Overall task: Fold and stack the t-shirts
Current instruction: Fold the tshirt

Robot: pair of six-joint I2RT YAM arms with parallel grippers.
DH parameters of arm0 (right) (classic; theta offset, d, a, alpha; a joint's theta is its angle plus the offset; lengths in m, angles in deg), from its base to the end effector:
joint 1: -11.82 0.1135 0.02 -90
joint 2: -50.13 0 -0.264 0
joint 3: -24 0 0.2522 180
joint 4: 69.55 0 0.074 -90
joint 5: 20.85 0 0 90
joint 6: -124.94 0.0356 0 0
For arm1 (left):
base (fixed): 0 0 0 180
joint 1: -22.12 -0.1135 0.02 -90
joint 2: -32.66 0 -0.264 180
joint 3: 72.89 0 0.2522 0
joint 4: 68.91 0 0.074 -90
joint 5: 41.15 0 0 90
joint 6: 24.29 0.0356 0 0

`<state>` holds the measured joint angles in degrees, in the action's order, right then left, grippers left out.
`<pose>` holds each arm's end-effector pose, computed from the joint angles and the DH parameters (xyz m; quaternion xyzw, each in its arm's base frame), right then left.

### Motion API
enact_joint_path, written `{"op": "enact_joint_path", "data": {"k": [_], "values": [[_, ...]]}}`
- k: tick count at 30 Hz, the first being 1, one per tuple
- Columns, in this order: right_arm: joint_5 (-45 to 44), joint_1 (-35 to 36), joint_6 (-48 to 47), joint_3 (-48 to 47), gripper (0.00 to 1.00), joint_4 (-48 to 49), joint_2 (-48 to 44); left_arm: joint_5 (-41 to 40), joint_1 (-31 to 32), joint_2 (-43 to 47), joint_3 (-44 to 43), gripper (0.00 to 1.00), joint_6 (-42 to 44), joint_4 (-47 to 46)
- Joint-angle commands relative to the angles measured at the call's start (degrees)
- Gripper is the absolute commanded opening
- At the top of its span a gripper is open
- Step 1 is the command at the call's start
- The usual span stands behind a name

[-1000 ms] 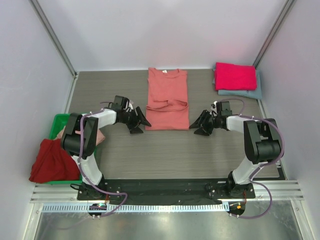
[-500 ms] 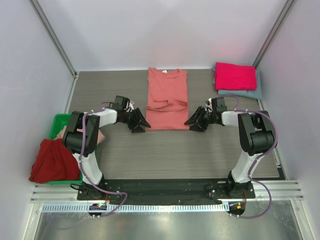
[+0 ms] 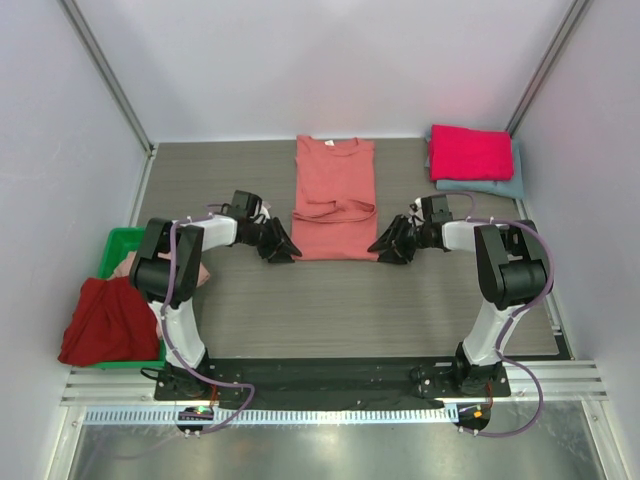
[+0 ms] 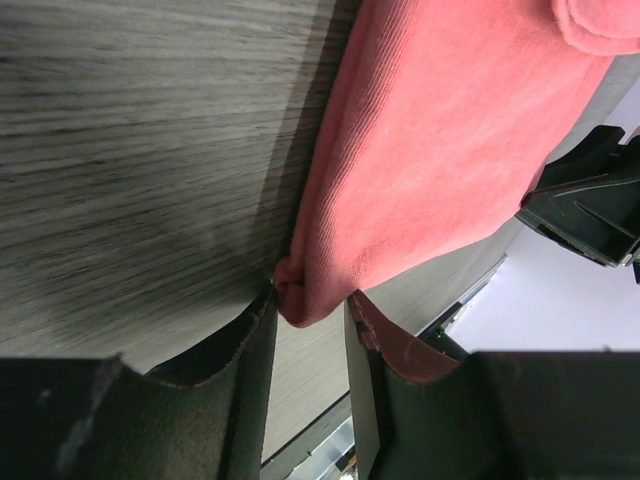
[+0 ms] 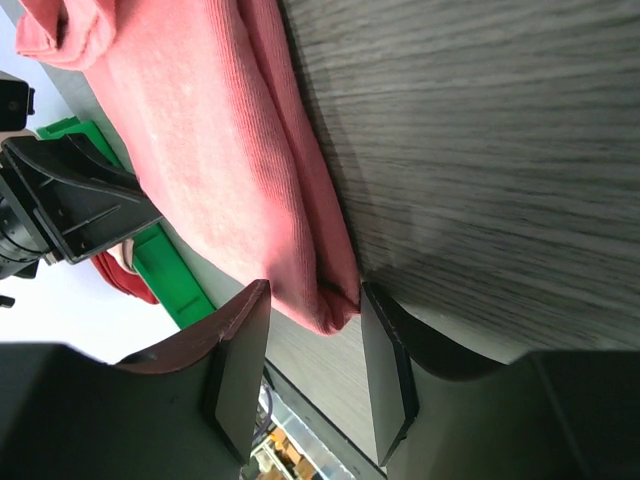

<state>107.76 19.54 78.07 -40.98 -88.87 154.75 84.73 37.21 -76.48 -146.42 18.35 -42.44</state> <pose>0.3273 0.0668 0.1208 0.1923 0.8932 0.3961 0.0913 0.3419 -0.1138 0.1252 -0.1852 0.9076 -0.3746 0.0413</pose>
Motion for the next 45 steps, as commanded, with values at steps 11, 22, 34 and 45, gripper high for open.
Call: {"op": "enact_joint_path", "data": {"k": [11, 22, 34, 45], "values": [[-2.13, 0.36, -4.72, 1.91, 0.48, -8.14, -1.35, -2.13, 0.20, -2.04, -0.70, 0.23, 1.39, 0.91], [-5.83, 0.36, -2.36, 1.49, 0.44, -3.50, 1.81, -1.60, 0.20, -3.00, -1.23, 0.17, 1.47, 0.91], [-6.27, 0.36, -0.95, -0.64, 0.01, 0.38, 4.11, -2.57, 0.11, -2.31, -1.49, 0.00, 3.14, 1.26], [-2.05, -0.17, 3.00, 7.44, 0.01, 0.64, -11.25, -3.36, 0.72, 7.00, -6.24, 0.00, 7.36, 6.18]]}}
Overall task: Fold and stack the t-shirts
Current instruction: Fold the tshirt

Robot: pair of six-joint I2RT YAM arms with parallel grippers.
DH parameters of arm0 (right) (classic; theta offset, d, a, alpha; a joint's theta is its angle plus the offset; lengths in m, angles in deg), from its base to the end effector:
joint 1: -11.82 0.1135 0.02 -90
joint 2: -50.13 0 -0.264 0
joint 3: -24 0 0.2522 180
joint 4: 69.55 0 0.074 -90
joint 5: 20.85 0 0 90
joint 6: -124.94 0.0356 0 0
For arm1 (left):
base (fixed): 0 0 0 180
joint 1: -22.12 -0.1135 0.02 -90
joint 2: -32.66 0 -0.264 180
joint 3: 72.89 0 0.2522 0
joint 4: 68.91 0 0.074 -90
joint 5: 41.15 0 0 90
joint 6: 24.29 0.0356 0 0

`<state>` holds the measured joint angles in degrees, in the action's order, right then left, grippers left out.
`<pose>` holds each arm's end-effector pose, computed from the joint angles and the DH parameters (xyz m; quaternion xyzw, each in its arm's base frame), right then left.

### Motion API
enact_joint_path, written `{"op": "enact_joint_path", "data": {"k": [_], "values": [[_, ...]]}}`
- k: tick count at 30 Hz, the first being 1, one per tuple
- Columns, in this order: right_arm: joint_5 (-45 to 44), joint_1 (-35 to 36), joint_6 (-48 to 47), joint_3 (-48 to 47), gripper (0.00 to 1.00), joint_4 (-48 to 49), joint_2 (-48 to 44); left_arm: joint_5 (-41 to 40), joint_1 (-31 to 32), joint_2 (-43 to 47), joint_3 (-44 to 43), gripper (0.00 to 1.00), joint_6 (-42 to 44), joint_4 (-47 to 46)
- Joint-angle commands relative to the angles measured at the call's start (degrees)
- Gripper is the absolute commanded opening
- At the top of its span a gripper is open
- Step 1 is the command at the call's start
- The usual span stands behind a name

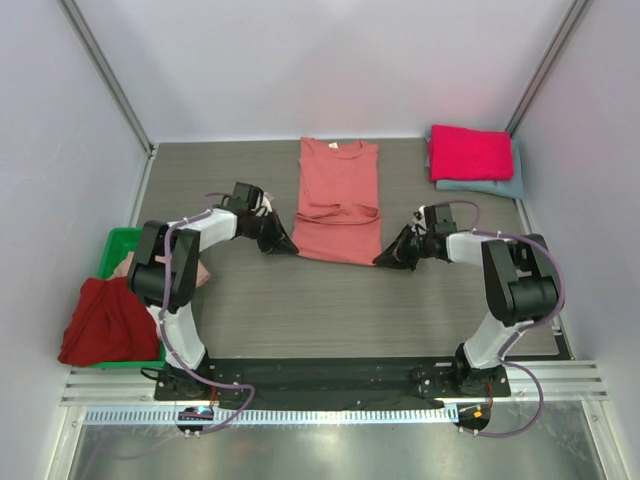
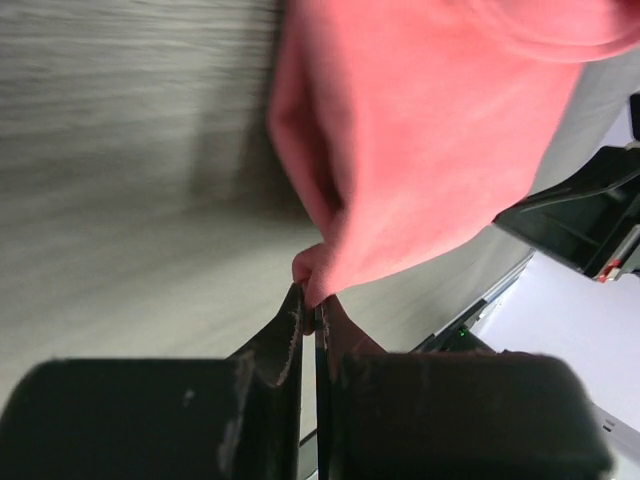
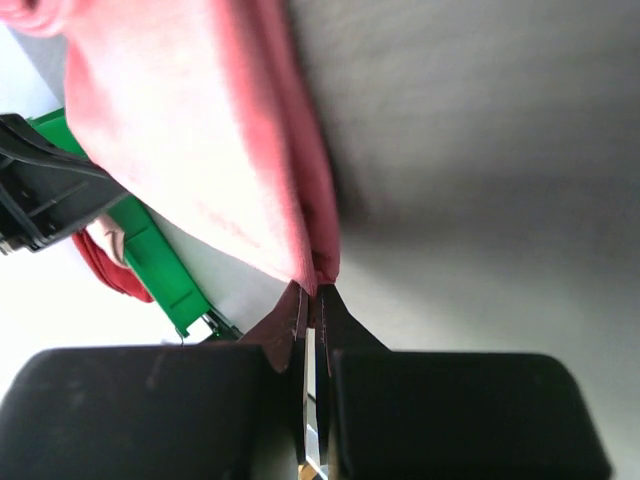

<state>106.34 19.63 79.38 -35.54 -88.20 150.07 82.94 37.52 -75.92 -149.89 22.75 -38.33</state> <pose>0.3045 0.0635 0.1223 0.2063 0.8939 0.3873 0.0917 0.3488 -0.1168 0.1402 -0.1526 0.9181 -0.3605 0.0621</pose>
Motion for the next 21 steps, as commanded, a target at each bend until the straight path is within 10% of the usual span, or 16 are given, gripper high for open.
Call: {"op": "enact_joint_path", "data": {"k": [1, 21], "values": [[-0.45, -0.26, 1.87, 3.75, 0.01, -0.04, -7.73, -1.83, 0.68, 7.32, -2.59, 0.00, 3.14, 2.43], [-0.01, -0.43, -5.50, 7.38, 0.01, -12.16, -29.01, -3.41, 4.90, 21.65, 2.95, 0.00, 8.42, 6.65]]}}
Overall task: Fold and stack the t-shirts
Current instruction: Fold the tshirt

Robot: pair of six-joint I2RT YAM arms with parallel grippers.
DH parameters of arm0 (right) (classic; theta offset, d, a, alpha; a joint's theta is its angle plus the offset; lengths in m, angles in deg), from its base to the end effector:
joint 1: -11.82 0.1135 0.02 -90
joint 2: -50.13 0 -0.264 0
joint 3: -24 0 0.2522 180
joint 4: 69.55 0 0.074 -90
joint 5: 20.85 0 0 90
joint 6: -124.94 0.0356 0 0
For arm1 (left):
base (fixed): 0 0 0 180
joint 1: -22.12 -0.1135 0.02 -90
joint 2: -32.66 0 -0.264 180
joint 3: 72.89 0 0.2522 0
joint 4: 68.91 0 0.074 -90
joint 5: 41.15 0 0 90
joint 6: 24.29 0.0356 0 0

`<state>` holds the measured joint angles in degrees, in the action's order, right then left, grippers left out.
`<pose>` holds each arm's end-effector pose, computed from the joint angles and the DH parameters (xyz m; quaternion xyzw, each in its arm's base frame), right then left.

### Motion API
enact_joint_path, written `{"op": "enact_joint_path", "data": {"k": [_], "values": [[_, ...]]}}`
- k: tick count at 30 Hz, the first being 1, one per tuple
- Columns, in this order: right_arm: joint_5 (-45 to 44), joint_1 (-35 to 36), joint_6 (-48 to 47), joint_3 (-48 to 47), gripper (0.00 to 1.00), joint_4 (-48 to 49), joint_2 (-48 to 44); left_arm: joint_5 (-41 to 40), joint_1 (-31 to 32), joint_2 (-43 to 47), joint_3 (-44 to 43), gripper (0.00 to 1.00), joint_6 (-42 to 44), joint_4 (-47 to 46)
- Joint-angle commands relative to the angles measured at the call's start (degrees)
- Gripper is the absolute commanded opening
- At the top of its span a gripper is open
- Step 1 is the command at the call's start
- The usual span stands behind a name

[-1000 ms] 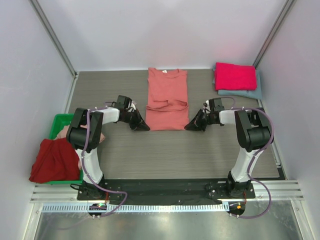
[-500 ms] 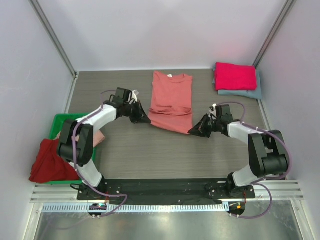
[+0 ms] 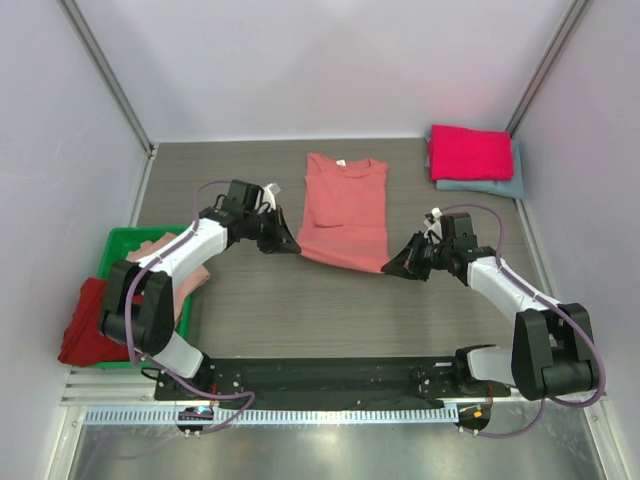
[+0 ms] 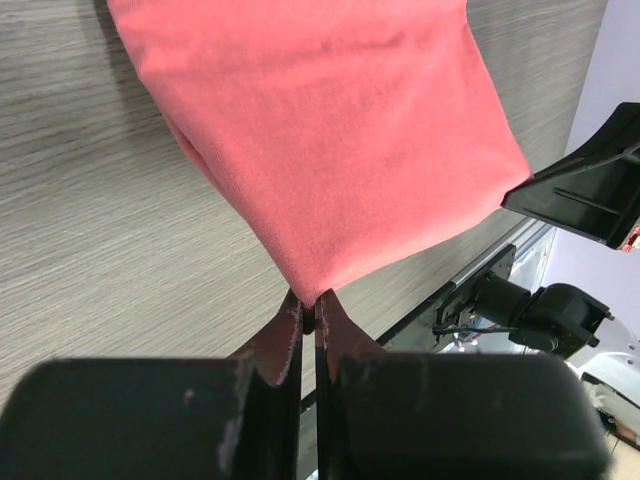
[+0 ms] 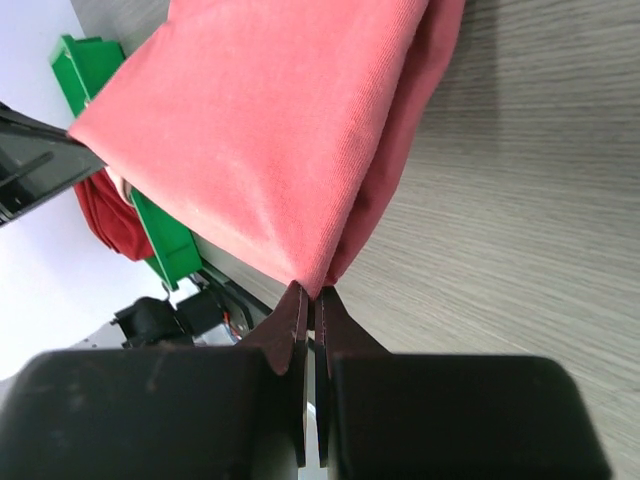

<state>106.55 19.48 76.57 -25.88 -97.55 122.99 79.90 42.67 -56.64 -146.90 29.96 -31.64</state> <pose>0.2338 0.0533 0.1878 0.1584 0.8852 0.4066 0.1615 0.2965 -0.1308 0.2280 -0.0355 0.9159 -0.3694 0.1531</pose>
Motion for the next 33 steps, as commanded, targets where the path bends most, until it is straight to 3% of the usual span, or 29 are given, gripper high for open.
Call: {"op": "enact_joint_path", "data": {"k": [1, 5, 9, 22, 23, 25, 26, 28, 30, 33], "values": [[-0.23, -0.45, -3.04, -3.77, 0.01, -2.81, -2.02, -0.29, -0.25, 2.20, -0.31, 0.00, 1.38, -0.13], [-0.76, -2.82, -3.57, -8.34, 0.01, 1.47, 0.52, 0.15, -0.95, -0.96, -6.17, 0.00, 4.01, -0.39], [-0.93, -5.80, -3.48, -15.19, 0.01, 7.11, 8.93, 0.15, -2.45, -7.28, -14.79, 0.00, 6.91, -0.39], [-0.58, -6.96, -8.05, -57.44, 0.01, 13.54, 42.96, -3.62, -6.05, -37.77, -54.69, 0.02, 18.07, 1.45], [-0.84, -6.96, -8.40, -59.49, 0.02, 13.88, 47.07, -4.41, -6.14, -39.97, -60.19, 0.05, 20.00, 1.28], [-1.72, -6.78, -9.72, -64.75, 0.06, 13.89, 50.78, -8.01, -6.06, -45.94, -68.02, 0.28, 21.76, -0.12], [-1.99, -6.35, -10.24, -66.26, 0.29, 16.24, 52.28, -9.50, -5.97, -47.53, -70.33, 0.44, 24.30, -0.56], [-2.86, -5.82, -14.19, -70.04, 0.49, 16.35, 54.75, -15.30, -5.79, -50.18, -73.51, 0.60, 26.07, -2.41], [-5.49, -5.73, -16.48, -71.80, 0.54, 16.26, 54.06, -18.99, -5.88, -49.75, -73.35, 0.71, 26.26, -4.34], [-6.73, -6.43, -22.63, -74.35, 0.59, 10.92, 52.30, -20.59, -6.40, -46.59, -70.98, 0.74, 25.12, -3.82]]}}
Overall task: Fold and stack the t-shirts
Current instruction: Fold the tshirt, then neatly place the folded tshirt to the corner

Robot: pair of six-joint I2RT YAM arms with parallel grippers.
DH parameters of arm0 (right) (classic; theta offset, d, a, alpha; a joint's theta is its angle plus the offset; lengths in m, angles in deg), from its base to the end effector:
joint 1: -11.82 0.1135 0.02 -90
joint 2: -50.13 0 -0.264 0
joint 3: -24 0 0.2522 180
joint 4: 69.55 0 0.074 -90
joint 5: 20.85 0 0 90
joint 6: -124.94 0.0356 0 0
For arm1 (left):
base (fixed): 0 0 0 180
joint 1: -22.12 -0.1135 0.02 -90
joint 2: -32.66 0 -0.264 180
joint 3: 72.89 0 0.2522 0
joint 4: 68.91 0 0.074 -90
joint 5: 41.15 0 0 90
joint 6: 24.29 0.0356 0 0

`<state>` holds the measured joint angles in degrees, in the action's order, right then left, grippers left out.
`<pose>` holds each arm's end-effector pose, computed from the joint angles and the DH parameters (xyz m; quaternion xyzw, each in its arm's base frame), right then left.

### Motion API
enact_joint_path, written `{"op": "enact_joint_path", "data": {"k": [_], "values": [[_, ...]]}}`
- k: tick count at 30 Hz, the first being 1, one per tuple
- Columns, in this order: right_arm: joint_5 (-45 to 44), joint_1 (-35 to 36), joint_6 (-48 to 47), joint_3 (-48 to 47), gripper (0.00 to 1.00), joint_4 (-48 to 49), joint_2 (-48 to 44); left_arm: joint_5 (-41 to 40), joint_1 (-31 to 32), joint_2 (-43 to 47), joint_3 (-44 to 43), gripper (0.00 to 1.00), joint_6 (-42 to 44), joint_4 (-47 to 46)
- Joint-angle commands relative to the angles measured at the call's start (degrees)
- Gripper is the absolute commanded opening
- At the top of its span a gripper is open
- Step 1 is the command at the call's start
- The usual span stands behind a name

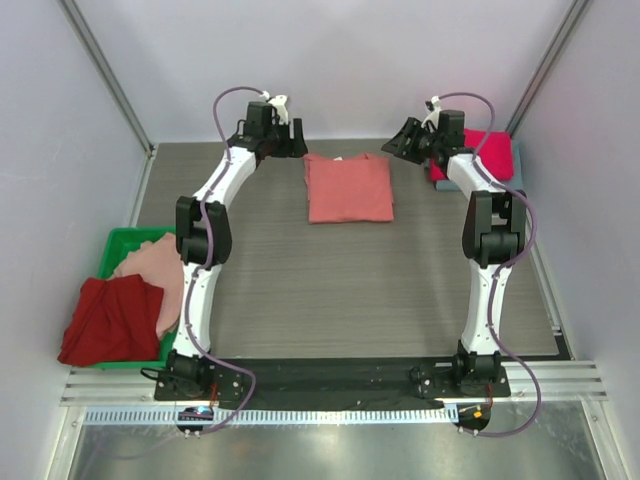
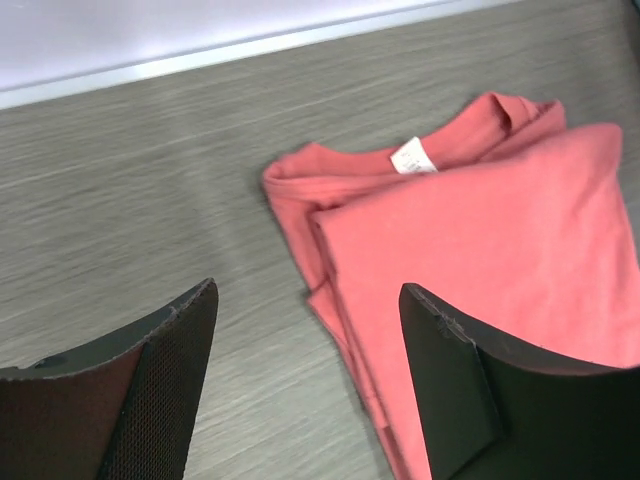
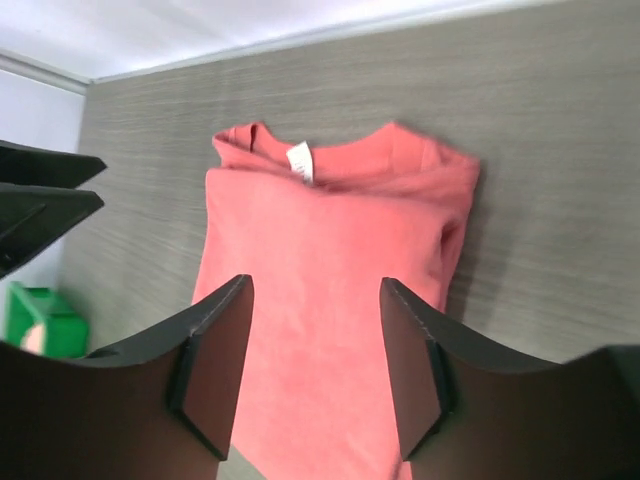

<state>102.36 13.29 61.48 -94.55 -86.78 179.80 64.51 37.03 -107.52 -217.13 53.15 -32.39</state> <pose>0.5267 0.0330 0.2188 0.0357 0.8351 0.3569 0.4171 0.5442 -0.1548 0.2423 0.0834 0.8669 -0.2292 0.4348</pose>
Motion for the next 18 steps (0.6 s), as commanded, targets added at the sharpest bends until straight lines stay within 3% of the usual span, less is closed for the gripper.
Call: {"op": "enact_joint_path", "data": {"k": [1, 3, 7, 8, 11, 13, 18], "values": [[-2.36, -0.59, -10.35, -5.60, 0.61, -3.27, -4.86, -4.24, -0.94, 6.74, 1.69, 0.74, 1.57, -2.73], [-1.05, -0.69, -13.08, -4.81, 0.65, -6.71, -5.13, -1.35, -0.86, 9.04, 4.16, 0.73, 0.00, -1.24], [1.94, -3.50, -16.26, -0.95, 0.70, -12.52, -5.04, 14.19, -0.85, 12.65, 11.19, 0.67, -5.10, -0.70], [2.90, -3.76, -16.78, -0.33, 0.72, -13.05, -4.78, 23.53, -0.85, 12.48, 12.08, 0.64, -5.98, -1.83], [5.45, -4.11, -17.05, 0.12, 0.73, -14.29, -3.11, 34.84, -0.94, 11.69, 16.56, 0.59, -12.73, -8.22], [8.60, -4.37, -17.05, -1.02, 0.74, -14.46, -1.71, 37.15, -0.85, 11.33, 20.07, 0.59, -16.17, -11.15], [15.73, -4.38, -15.48, -2.52, 0.74, -13.76, 3.12, 40.67, -0.50, 9.06, 22.54, 0.59, -15.39, -11.08]]}}
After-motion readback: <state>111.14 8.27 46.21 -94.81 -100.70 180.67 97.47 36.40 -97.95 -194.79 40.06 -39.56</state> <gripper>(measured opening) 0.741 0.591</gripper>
